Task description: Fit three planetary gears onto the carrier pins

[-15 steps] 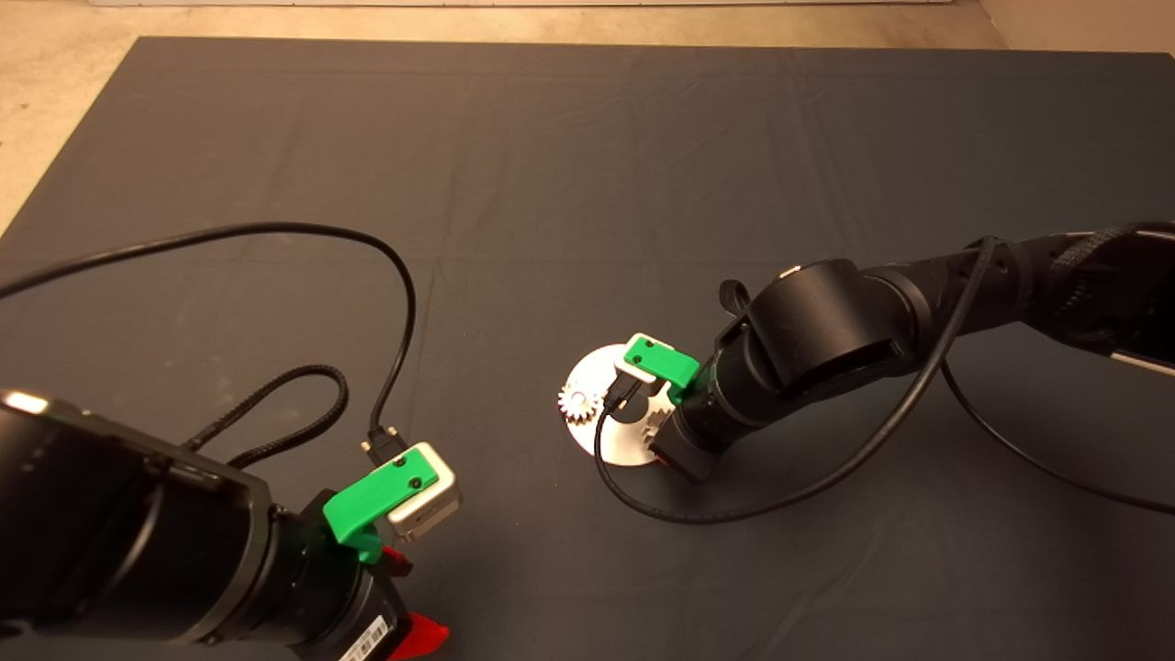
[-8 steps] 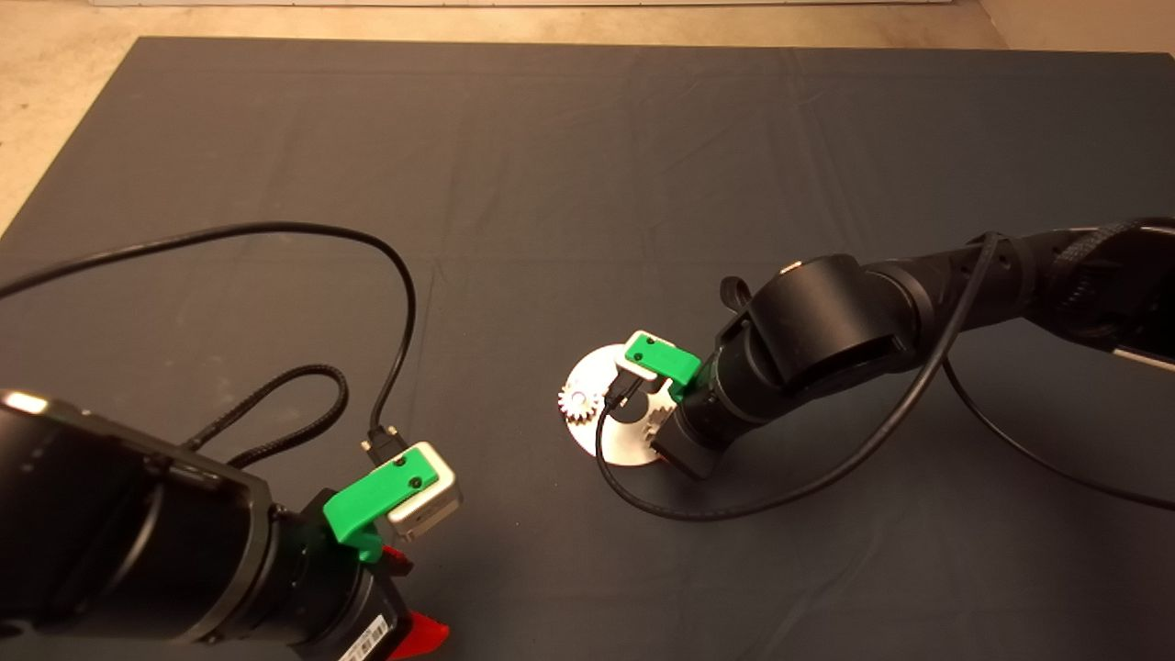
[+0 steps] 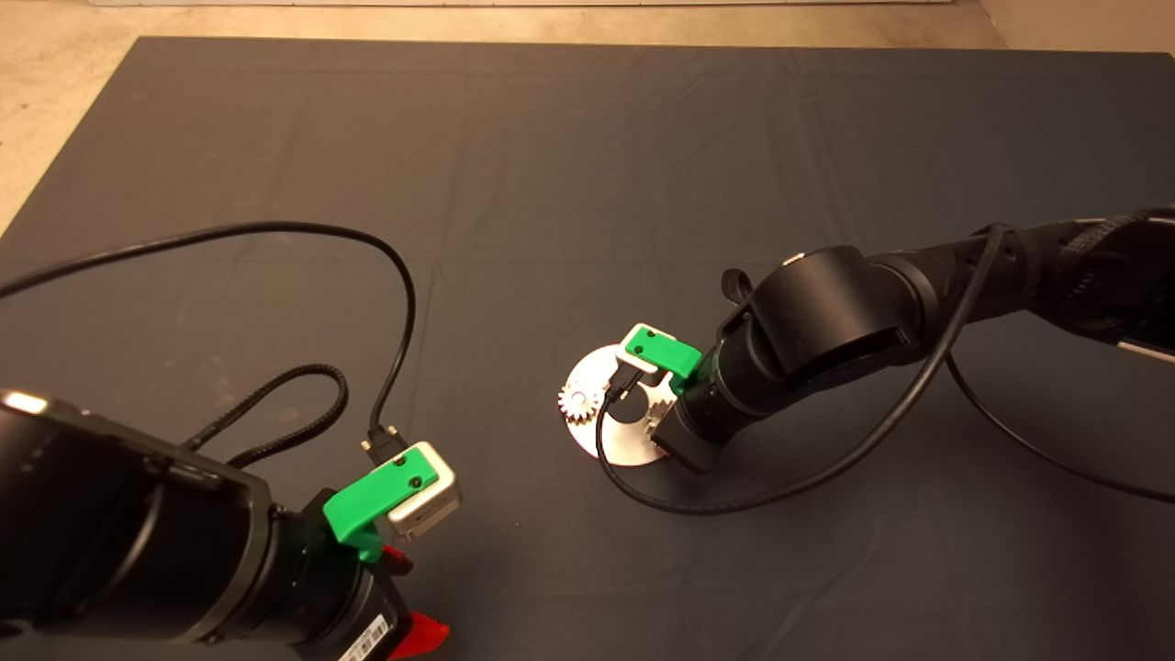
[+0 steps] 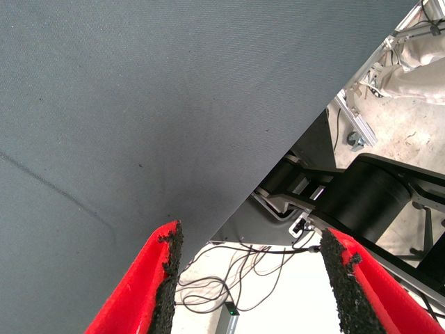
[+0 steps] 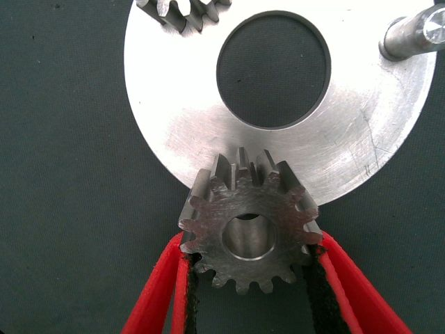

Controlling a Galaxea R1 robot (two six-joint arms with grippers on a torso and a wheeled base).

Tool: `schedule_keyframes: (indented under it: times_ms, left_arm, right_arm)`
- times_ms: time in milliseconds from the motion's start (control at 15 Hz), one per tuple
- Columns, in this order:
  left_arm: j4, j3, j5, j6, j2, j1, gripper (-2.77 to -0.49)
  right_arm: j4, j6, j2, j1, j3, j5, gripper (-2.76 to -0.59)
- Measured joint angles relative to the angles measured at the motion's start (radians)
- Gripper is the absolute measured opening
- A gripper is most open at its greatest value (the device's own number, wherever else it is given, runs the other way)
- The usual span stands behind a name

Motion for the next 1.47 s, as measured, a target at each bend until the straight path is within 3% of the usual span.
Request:
schedule_keyframes:
  times_ms: [800, 1467]
  left_arm:
    - [0.000, 0.000, -0.004, 0.000, -0.020, 0.000, -1.93]
    - [0.008, 0.000, -0.008, 0.000, -0.022, 0.000, -1.93]
  right_arm:
    - [0.002, -0.001, 0.000, 0.000, 0.000, -0.001, -2.48]
    - [0.003, -0.042, 0.000, -0.014, -0.025, -0.001, -2.48]
